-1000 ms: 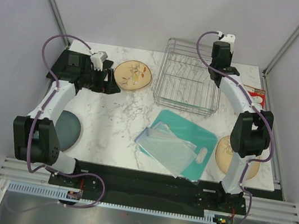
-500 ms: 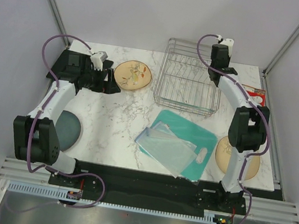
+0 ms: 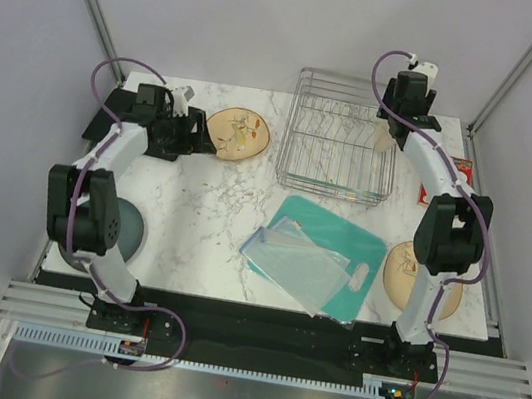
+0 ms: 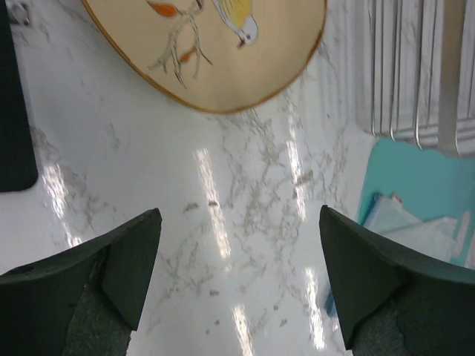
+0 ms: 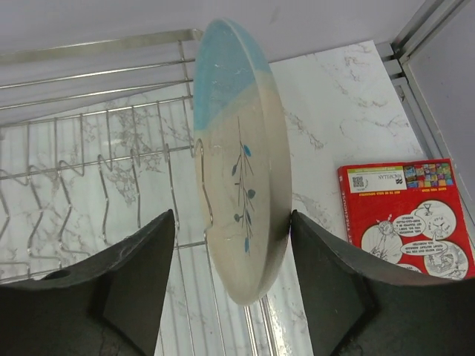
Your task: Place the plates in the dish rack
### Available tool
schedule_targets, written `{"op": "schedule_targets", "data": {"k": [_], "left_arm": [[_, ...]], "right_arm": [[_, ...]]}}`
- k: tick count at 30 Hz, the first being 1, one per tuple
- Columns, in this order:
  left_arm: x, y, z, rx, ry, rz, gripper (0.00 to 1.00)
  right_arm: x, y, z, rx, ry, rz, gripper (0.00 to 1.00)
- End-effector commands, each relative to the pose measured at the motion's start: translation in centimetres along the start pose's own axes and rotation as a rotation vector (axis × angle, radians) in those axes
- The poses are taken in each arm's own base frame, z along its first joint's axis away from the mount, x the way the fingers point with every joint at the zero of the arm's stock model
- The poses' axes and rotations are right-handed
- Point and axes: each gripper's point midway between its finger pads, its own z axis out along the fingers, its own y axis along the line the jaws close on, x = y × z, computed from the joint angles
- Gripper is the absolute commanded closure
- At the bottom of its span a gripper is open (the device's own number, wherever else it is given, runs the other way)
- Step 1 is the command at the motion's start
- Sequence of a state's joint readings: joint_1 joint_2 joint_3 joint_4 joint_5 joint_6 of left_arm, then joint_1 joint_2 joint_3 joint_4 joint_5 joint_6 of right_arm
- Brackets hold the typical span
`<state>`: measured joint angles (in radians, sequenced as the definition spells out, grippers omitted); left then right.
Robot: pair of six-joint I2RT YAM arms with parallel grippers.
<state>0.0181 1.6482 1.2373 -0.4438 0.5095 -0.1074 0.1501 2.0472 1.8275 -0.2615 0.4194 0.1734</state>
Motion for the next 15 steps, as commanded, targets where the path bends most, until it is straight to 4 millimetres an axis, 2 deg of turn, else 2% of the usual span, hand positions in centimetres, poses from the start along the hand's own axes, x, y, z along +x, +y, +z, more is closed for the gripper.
{"op": "schedule_targets", "data": {"k": [1,2,3,4,5,6,7,8,13,15], "left_arm": [[-5.5,2.8,3.6,-0.086,-0.076,-0.069,0.09],[-6.1,3.2,4.1,-0.09,-0.078,-0.082,0.1],[-7.7,3.2,4.5,-0.084,-0.101,-0.082,0.11],[-7.2,4.2,6.1,-0.085,-0.073,-0.097,0.16],[-8.6,4.3,6.5,-0.078,-0.094,-0.087,0.17],[-8.9,4.5,7.1,-0.074,-0.092,-0.085,0.19],[-8.0,5.5,8.7,-0.086,-0.063,-0.099,0.22],[-8.9,5.8,8.9,-0.092,-0.078,-0.094,0.22],[-8.2,8.2,11.1,-0.152,-0.054,-0.1,0.29],[-8.2,8.4,11.5,-0.151,-0.051,-0.097,0.32]], "right_arm": [[-7.3,1.1,-7.5,-0.093,-0.156,0.074,0.29],[-7.3,1.3,-8.1,-0.107,-0.158,0.07,0.29],[-7.4,1.6,-8.9,-0.121,-0.162,0.063,0.28],[-7.7,1.6,-9.9,-0.137,-0.169,0.065,0.29],[-7.5,2.0,-10.5,-0.165,-0.163,0.06,0.28],[-7.1,2.2,-10.8,-0.175,-0.153,0.066,0.28],[-7.3,2.0,-11.5,-0.179,-0.153,0.078,0.28],[-7.1,2.3,-11.9,-0.194,-0.144,0.081,0.28],[-6.1,2.7,-13.3,-0.235,-0.103,0.107,0.26],[-5.6,3.0,-13.8,-0.255,-0.092,0.101,0.26]]}}
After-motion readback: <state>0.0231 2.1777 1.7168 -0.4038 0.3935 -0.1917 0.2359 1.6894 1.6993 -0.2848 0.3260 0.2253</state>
